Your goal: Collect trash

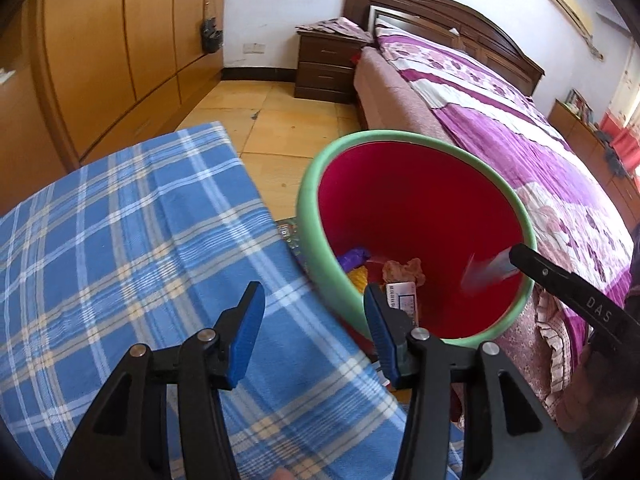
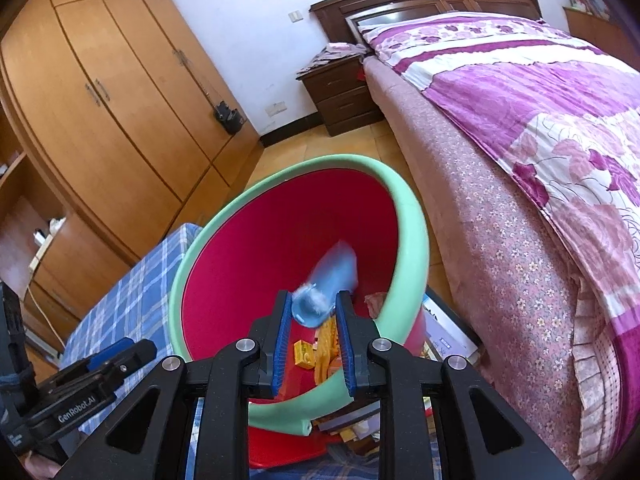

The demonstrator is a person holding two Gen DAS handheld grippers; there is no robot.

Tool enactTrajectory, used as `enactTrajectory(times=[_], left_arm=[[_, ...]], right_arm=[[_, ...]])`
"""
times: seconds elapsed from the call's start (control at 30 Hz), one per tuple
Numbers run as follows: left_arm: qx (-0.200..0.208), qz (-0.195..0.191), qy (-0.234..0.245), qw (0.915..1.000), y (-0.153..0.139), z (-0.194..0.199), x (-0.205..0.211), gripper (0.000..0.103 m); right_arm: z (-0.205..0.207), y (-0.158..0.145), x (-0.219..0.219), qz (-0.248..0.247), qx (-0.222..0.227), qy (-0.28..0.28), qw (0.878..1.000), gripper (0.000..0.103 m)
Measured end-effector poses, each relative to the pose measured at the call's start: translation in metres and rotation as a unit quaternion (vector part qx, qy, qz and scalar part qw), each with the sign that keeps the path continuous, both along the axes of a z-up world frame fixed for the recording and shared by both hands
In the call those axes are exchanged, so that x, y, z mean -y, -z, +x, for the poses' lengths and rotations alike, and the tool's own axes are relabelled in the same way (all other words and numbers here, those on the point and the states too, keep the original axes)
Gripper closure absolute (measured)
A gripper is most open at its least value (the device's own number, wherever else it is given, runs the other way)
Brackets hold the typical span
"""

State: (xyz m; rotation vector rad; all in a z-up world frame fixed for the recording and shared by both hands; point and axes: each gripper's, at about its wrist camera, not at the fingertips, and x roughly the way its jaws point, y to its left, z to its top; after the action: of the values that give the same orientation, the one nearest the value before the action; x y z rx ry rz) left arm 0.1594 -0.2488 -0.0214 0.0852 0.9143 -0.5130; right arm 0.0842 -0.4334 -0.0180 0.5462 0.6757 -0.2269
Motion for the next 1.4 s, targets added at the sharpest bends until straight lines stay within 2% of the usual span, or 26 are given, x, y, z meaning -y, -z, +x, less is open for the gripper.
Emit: enactTrajectory(times=[0.13, 0.27, 0.37, 0.47, 0.53, 0.67, 0.9, 1.03, 1.4], left_arm=[[-0.001, -0.001, -0.005, 1.0, -0.001, -0.002, -0.006, 0.051], [0.001, -0.003, -0.009, 1.0, -0.006, -0.007, -0.013, 0.051], [0.006, -0.005, -0.016, 0.9999, -0.011, -0.011, -0.023, 0.051], [0.011, -0.009, -0.024, 0.9996, -0.018, -0.016, -0.035, 0.051], [0.016, -0.013, -0.028, 0.9994, -0.023, -0.02, -0.043, 0.051], [0.027, -0.015, -0.037, 0.9989, -0.032, -0.029, -0.059, 0.051], [0.04, -0.02, -0.063, 0.997, -0.044, -0.047, -0.093, 0.051], [0.049, -0.023, -0.083, 0.9951, -0.051, -0.056, -0.114, 0.051], [0.06, -0.035, -0.122, 0.9901, -0.057, -0.081, -0.162, 0.051]], right_arm=[[-0.001, -0.002, -0.005, 0.007, 0.006, -0.01, 1.0, 0.072], [-0.005, -0.009, -0.012, 0.005, 0.014, -0.014, 1.0, 0.059], [-0.01, -0.016, -0.019, 0.001, 0.02, -0.016, 1.0, 0.057], [-0.016, -0.023, -0.027, -0.001, 0.027, -0.018, 0.999, 0.05], [-0.021, -0.028, -0.034, -0.004, 0.03, -0.021, 0.999, 0.048], [-0.028, -0.033, -0.05, -0.002, 0.027, -0.026, 0.999, 0.035], [-0.039, -0.039, -0.084, -0.009, 0.023, -0.038, 0.999, 0.034], [-0.045, -0.042, -0.102, -0.012, 0.028, -0.049, 0.998, 0.028], [-0.061, -0.059, -0.15, -0.046, 0.05, -0.08, 0.994, 0.028]])
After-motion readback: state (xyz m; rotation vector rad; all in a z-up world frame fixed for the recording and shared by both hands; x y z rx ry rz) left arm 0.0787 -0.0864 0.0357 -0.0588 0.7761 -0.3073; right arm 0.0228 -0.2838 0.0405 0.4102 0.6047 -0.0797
